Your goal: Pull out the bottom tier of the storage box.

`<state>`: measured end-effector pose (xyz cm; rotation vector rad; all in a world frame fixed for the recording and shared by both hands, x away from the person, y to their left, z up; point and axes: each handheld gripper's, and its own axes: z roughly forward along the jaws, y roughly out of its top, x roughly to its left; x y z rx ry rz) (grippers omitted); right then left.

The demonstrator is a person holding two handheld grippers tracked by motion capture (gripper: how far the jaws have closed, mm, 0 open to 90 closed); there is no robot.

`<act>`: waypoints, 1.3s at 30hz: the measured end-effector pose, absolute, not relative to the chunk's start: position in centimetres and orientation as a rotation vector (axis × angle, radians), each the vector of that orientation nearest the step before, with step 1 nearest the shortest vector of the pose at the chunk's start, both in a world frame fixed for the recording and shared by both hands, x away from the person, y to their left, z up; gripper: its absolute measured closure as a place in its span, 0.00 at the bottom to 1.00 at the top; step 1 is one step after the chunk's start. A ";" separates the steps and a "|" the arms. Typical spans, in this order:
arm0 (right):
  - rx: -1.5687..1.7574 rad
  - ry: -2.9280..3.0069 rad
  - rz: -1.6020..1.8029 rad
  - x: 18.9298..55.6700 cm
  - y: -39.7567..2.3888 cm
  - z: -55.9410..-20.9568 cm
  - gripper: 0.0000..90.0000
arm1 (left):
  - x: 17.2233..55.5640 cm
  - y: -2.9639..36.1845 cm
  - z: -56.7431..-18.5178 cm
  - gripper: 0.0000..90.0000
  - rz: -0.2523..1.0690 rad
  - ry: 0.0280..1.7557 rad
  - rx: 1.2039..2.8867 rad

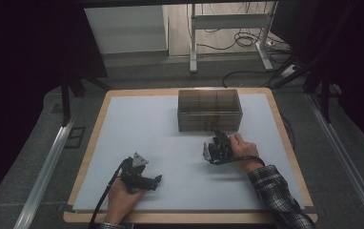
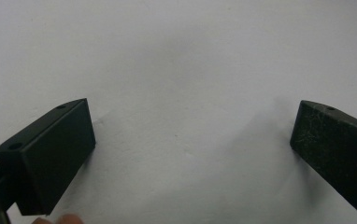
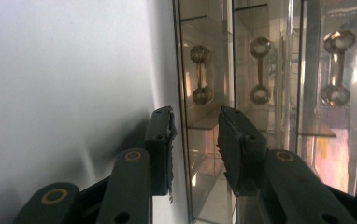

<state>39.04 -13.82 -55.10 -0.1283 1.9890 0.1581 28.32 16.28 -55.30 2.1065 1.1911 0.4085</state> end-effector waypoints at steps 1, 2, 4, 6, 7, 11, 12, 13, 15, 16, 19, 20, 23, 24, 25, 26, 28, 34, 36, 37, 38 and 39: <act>-0.128 1.982 0.141 39.1 -13.7 -55.1 0.74 | 28.3 16.3 -55.3 0.00 0.408 1.190 2.107; -0.138 1.985 0.164 39.4 -13.6 -55.4 0.75 | 28.3 16.3 -55.3 0.00 0.409 1.190 2.107; -0.141 1.974 0.141 39.6 -13.4 -55.5 0.76 | 28.3 16.3 -55.3 0.00 0.408 1.190 2.107; -0.145 1.958 0.117 39.7 -13.2 -55.6 0.78 | 28.3 16.3 -55.3 0.00 0.408 1.188 2.112; -0.151 1.961 0.137 39.9 -13.2 -55.8 0.79 | 28.3 16.3 -55.3 0.00 0.408 1.188 2.111; -0.157 1.951 0.112 40.4 -12.8 -55.9 0.80 | 28.3 16.3 -55.3 0.00 0.408 1.188 2.111; -0.153 1.948 0.097 40.5 -12.7 -56.0 0.80 | 28.3 16.3 -55.3 0.00 0.408 1.188 2.111; -0.155 1.953 0.108 40.7 -12.7 -56.1 0.81 | 28.3 16.3 -55.3 0.00 0.408 1.188 2.112; -0.155 1.942 0.088 40.8 -12.5 -56.1 0.82 | 28.3 16.3 -55.3 0.00 0.408 1.188 2.111; -0.160 1.943 0.102 40.9 -12.4 -56.2 0.83 | 28.3 16.3 -55.3 0.00 0.408 1.188 2.111; -0.168 1.928 0.090 40.8 -12.1 -56.3 0.86 | 28.3 16.3 -55.3 0.00 0.408 1.188 2.111; -0.174 1.921 0.097 40.9 -12.0 -56.4 0.87 | 28.3 16.3 -55.3 0.00 0.408 1.188 2.111; -0.182 1.887 0.085 40.8 -12.0 -56.8 0.88 | 28.3 16.3 -55.3 0.00 0.408 1.188 2.111; -0.181 1.868 0.083 40.7 -12.0 -56.9 0.88 | 28.3 16.3 -55.3 0.00 0.408 1.188 2.112; -0.179 1.867 0.086 40.7 -12.0 -56.9 0.88 | 28.3 16.3 -55.3 0.00 0.408 1.188 2.111; -0.181 1.944 0.094 40.9 -12.0 -56.7 0.88 | 28.3 16.3 -55.3 0.00 0.408 1.188 2.111; -0.168 1.903 0.092 40.8 -12.1 -56.6 0.88 | 28.3 16.3 -55.3 0.00 0.408 1.188 2.112; -0.170 1.884 0.109 40.4 -12.2 -56.6 0.89 | 28.3 16.3 -55.3 0.00 0.408 1.188 2.111; -0.170 1.908 0.094 40.2 -12.2 -56.5 0.89 | 28.3 16.3 -55.3 0.00 0.408 1.188 2.111; -0.172 1.911 0.100 40.1 -12.2 -56.4 0.89 | 28.3 16.3 -55.3 0.00 0.408 1.188 2.111; -0.176 1.908 0.106 40.0 -12.3 -56.4 0.89 | 28.3 16.3 -55.3 0.00 0.408 1.188 2.111; -0.175 1.916 0.105 39.8 -12.3 -56.4 0.89 | 28.3 16.3 -55.3 0.00 0.408 1.188 2.111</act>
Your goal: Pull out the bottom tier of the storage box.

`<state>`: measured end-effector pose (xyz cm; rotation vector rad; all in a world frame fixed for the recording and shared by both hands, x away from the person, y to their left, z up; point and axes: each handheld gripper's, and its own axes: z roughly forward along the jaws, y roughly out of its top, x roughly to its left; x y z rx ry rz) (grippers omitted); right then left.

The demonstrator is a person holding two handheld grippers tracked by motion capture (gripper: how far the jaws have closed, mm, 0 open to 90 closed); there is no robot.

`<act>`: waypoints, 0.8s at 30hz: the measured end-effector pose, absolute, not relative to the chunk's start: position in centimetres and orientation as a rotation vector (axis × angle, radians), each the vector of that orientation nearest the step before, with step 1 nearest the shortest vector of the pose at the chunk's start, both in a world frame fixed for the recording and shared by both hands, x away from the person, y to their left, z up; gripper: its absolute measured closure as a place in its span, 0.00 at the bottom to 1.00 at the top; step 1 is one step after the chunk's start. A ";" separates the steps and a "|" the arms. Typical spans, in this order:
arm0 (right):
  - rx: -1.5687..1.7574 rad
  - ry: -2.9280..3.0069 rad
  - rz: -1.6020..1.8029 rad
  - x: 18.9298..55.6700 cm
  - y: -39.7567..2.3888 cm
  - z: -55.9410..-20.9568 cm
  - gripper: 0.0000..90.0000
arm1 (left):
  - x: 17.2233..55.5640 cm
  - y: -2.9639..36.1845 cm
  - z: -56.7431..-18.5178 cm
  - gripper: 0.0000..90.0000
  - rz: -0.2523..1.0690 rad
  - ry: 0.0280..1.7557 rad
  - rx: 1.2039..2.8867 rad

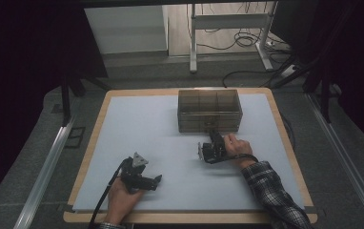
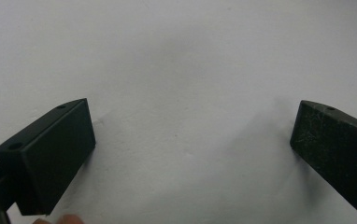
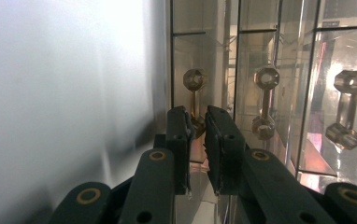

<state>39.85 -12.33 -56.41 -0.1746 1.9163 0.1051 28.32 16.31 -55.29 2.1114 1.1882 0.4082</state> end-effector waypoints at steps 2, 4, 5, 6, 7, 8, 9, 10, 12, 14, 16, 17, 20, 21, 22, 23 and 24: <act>-0.182 1.916 0.112 39.6 -12.4 -56.4 0.88 | 28.3 16.3 -55.3 0.00 0.408 1.188 2.111; -0.180 1.919 0.109 39.2 -12.5 -56.3 0.88 | 28.3 16.3 -55.3 0.00 0.408 1.188 2.111; -0.182 1.902 0.130 39.1 -12.6 -56.4 0.88 | 28.3 16.3 -55.3 0.00 0.408 1.188 2.111; -0.179 1.921 0.127 39.0 -12.6 -56.3 0.88 | 28.3 16.3 -55.3 0.00 0.409 1.189 2.111; -0.179 1.923 0.123 38.8 -12.6 -56.2 0.88 | 28.3 16.3 -55.3 0.00 0.408 1.188 2.111; -0.179 1.935 0.134 38.7 -12.7 -56.2 0.88 | 28.3 16.3 -55.3 0.00 0.408 1.188 2.111; -0.182 1.925 0.131 38.5 -12.7 -56.2 0.88 | 28.3 16.3 -55.3 0.00 0.408 1.188 2.111; -0.187 1.930 0.146 38.4 -12.8 -56.2 0.88 | 28.3 16.3 -55.3 0.00 0.408 1.188 2.111; -0.185 1.939 0.147 38.1 -12.8 -56.2 0.88 | 28.3 16.3 -55.3 0.00 0.408 1.188 2.111; -0.183 1.940 0.154 37.8 -12.9 -56.2 0.88 | 28.3 16.3 -55.3 0.00 0.408 1.189 2.112; -0.187 1.935 0.159 37.5 -12.9 -56.3 0.88 | 28.3 16.3 -55.3 0.00 0.408 1.189 2.112; -0.185 1.934 0.139 37.3 -12.9 -56.2 0.88 | 28.3 16.3 -55.3 0.00 0.408 1.189 2.112; -0.202 1.939 0.153 36.8 -13.1 -56.2 0.88 | 28.3 16.3 -55.3 0.00 0.408 1.189 2.111; -0.211 1.928 0.149 36.7 -13.1 -56.3 0.88 | 28.3 16.3 -55.3 0.00 0.408 1.189 2.111; -0.213 1.930 0.142 36.7 -13.2 -56.3 0.87 | 28.3 16.3 -55.3 0.00 0.408 1.189 2.111; -0.213 1.931 0.143 36.7 -13.2 -56.3 0.87 | 28.3 16.3 -55.3 0.00 0.408 1.189 2.111; -0.211 1.930 0.141 36.7 -13.2 -56.2 0.87 | 28.3 16.3 -55.3 0.00 0.408 1.189 2.111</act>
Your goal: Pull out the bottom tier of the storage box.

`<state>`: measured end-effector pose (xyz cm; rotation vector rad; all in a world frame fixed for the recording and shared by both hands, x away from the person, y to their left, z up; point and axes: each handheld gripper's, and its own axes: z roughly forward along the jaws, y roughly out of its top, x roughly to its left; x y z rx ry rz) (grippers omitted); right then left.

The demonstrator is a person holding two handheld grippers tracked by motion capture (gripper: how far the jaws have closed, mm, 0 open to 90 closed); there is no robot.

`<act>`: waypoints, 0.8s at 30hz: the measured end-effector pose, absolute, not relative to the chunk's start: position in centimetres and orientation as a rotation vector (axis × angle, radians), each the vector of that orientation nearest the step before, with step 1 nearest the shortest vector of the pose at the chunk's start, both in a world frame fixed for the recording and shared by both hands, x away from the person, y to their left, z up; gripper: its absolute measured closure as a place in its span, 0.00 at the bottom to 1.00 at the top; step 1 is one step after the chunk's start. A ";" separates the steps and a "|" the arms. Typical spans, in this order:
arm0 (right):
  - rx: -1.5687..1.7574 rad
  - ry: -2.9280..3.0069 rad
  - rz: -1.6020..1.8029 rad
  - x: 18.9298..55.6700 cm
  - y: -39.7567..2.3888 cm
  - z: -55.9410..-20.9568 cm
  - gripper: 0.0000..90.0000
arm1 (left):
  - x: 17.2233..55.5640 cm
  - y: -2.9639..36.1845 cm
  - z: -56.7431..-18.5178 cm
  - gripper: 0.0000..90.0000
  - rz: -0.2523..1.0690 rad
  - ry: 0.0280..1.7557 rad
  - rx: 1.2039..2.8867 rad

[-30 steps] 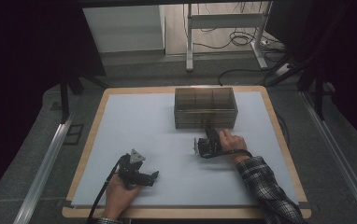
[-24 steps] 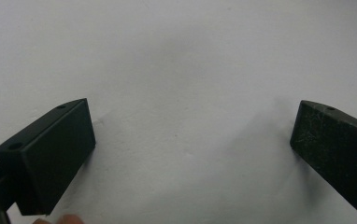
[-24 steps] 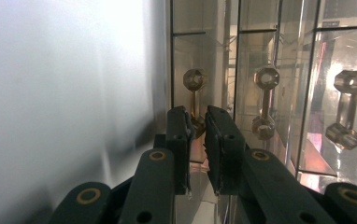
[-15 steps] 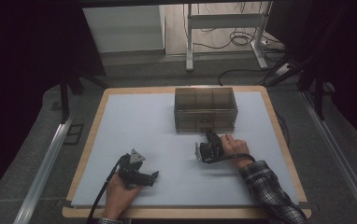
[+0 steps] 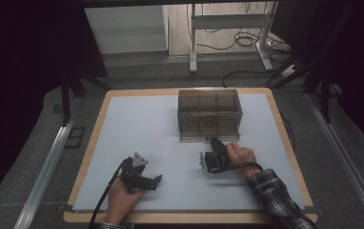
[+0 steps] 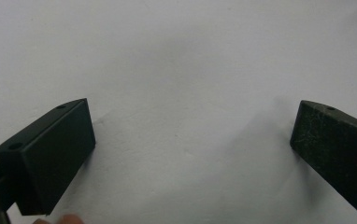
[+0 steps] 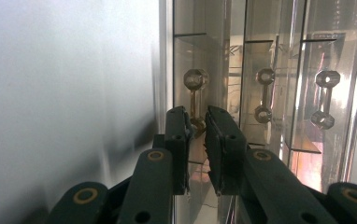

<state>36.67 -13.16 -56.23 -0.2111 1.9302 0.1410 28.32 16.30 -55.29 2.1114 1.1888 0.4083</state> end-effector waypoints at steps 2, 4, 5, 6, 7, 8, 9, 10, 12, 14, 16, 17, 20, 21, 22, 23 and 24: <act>-0.208 1.946 0.158 36.8 -13.2 -56.2 0.86 | 28.3 16.3 -55.3 0.00 0.408 1.189 2.112; -0.198 1.940 0.147 36.7 -13.1 -56.1 0.84 | 28.3 16.3 -55.3 0.00 0.408 1.189 2.112; -0.197 1.945 0.150 36.7 -13.1 -55.9 0.83 | 28.3 16.3 -55.3 0.00 0.408 1.189 2.111; -0.192 1.947 0.140 36.7 -13.1 -55.8 0.82 | 28.3 16.3 -55.3 0.00 0.408 1.189 2.112; -0.195 1.952 0.165 36.8 -13.2 -55.8 0.81 | 28.3 16.3 -55.3 0.00 0.408 1.189 2.112; -0.189 1.952 0.145 36.6 -13.1 -55.7 0.81 | 28.3 16.3 -55.3 0.00 0.408 1.189 2.112; -0.192 1.965 0.168 36.7 -13.1 -55.6 0.80 | 28.3 16.3 -55.3 0.00 0.408 1.189 2.112; -0.188 1.962 0.159 36.6 -13.1 -55.5 0.80 | 28.3 16.3 -55.3 0.00 0.408 1.189 2.112; -0.190 1.982 0.186 36.6 -13.2 -55.3 0.78 | 28.3 16.3 -55.3 0.00 0.409 1.191 2.107; -0.186 1.986 0.179 36.6 -13.1 -55.1 0.76 | 28.3 16.3 -55.3 0.00 0.409 1.191 2.108; -0.189 2.000 0.199 36.6 -13.2 -55.0 0.75 | 28.3 16.3 -55.3 0.00 0.409 1.191 2.107; -0.185 2.007 0.199 36.6 -13.2 -54.9 0.75 | 28.3 16.3 -55.3 0.00 0.409 1.191 2.107; -0.172 2.032 0.227 36.7 -13.4 -54.5 0.74 | 28.3 16.3 -55.3 0.00 0.409 1.191 2.107; -0.157 2.034 0.226 36.6 -13.4 -54.3 0.74 | 28.3 16.3 -55.3 0.00 0.409 1.191 2.107; -0.155 2.044 0.246 36.7 -13.4 -54.3 0.74 | 28.3 16.3 -55.3 0.00 0.409 1.191 2.107; -0.156 2.050 0.252 36.7 -13.5 -54.1 0.73 | 28.3 16.3 -55.3 0.00 0.409 1.191 2.106; -0.161 2.058 0.233 36.7 -13.6 -53.9 0.73 | 28.3 16.3 -55.3 0.00 0.409 1.191 2.106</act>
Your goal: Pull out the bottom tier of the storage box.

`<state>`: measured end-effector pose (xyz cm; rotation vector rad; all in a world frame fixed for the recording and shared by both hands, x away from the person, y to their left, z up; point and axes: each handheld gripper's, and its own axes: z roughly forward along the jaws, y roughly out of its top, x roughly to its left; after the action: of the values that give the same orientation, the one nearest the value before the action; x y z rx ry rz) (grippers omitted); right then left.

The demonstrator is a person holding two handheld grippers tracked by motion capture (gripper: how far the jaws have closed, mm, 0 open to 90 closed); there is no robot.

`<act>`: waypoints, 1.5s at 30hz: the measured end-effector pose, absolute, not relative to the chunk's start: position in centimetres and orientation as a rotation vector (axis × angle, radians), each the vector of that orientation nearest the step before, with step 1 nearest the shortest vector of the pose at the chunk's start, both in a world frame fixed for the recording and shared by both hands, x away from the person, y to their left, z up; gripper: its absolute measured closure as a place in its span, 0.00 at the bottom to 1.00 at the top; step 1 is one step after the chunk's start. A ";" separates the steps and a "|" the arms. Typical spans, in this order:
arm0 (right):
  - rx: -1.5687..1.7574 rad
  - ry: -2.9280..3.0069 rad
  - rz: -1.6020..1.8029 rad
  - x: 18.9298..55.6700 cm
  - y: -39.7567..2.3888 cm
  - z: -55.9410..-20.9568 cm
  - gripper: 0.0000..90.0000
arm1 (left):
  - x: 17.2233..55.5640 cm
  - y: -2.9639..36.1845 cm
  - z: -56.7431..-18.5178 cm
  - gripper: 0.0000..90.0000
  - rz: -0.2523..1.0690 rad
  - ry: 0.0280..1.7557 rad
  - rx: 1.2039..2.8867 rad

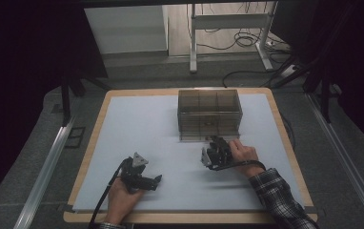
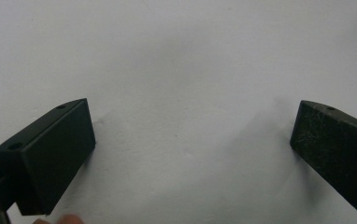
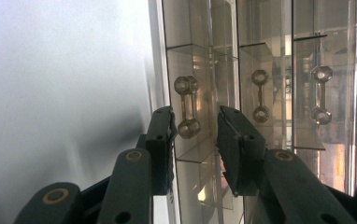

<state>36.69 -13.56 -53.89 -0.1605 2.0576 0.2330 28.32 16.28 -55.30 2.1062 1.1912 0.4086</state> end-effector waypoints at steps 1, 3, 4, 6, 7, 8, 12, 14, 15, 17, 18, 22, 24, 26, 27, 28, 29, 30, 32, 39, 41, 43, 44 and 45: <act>-0.150 2.073 0.260 36.8 -13.6 -53.8 0.73 | 28.3 16.3 -55.3 0.00 0.409 1.191 2.106; -0.139 2.084 0.279 36.8 -13.7 -53.6 0.72 | 28.3 16.3 -55.3 0.00 0.409 1.191 2.106; -0.131 2.092 0.273 36.8 -13.8 -53.4 0.72 | 28.3 16.3 -55.3 0.00 0.409 1.191 2.107; -0.125 2.111 0.289 36.9 -14.0 -53.1 0.70 | 28.3 16.3 -55.3 0.00 0.409 1.191 2.106; -0.121 2.117 0.294 37.0 -14.0 -53.0 0.70 | 28.3 16.3 -55.3 0.00 0.409 1.191 2.107; -0.115 2.128 0.298 37.0 -14.1 -52.8 0.69 | 28.3 16.3 -55.3 0.00 0.409 1.191 2.107; -0.096 2.167 0.338 37.2 -14.2 -52.3 0.67 | 28.3 16.3 -55.3 0.00 0.409 1.191 2.107; -0.094 2.179 0.346 37.3 -14.3 -52.1 0.66 | 28.3 16.3 -55.3 0.00 0.408 1.191 2.107; -0.088 2.192 0.355 37.4 -14.3 -51.9 0.65 | 28.3 16.3 -55.3 0.00 0.409 1.191 2.107; -0.088 2.207 0.359 37.6 -14.4 -51.7 0.65 | 28.3 16.3 -55.3 0.00 0.409 1.190 2.107; -0.088 2.218 0.362 37.7 -14.4 -51.5 0.64 | 28.3 16.3 -55.3 0.00 0.409 1.190 2.107; -0.062 2.259 0.413 37.9 -14.6 -50.9 0.63 | 28.3 16.3 -55.3 0.00 0.408 1.191 2.106; -0.055 2.288 0.439 38.1 -14.7 -50.5 0.63 | 28.3 16.3 -55.3 0.00 0.408 1.189 2.111; -0.050 2.315 0.461 38.3 -14.8 -50.2 0.63 | 28.3 16.3 -55.3 0.00 0.408 1.188 2.113; -0.045 2.330 0.465 38.4 -14.8 -50.1 0.63 | 28.3 16.3 -55.3 0.00 0.408 1.188 2.113; -0.043 2.345 0.472 38.5 -14.9 -49.9 0.63 | 28.3 16.3 -55.3 0.00 0.408 1.188 2.113; -0.036 2.361 0.485 38.7 -14.9 -49.8 0.63 | 28.3 16.3 -55.3 0.00 0.408 1.188 2.113; -0.032 2.380 0.492 38.8 -15.0 -49.7 0.63 | 28.3 16.3 -55.3 0.00 0.411 1.186 2.114; -0.028 2.407 0.505 39.1 -15.1 -49.4 0.63 | 28.3 16.3 -55.3 0.00 0.410 1.185 2.114; 0.001 2.470 0.563 39.9 -15.8 -48.6 0.62 | 28.3 16.3 -55.3 0.00 0.408 1.188 2.113; 0.007 2.493 0.574 40.2 -16.0 -48.3 0.63 | 28.3 16.3 -55.3 0.00 0.408 1.188 2.112; 0.015 2.520 0.594 40.7 -16.3 -48.1 0.63 | 28.3 16.3 -55.3 0.00 0.408 1.188 2.113; 0.023 2.528 0.603 40.9 -16.5 -47.9 0.63 | 28.3 16.3 -55.3 0.00 0.408 1.188 2.113; 0.036 2.542 0.615 41.1 -16.6 -47.8 0.63 | 28.3 16.3 -55.3 0.00 0.408 1.188 2.112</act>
<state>41.06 -16.61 -47.83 0.0359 2.5417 0.6151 28.33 16.31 -55.28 2.1125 1.1877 0.4079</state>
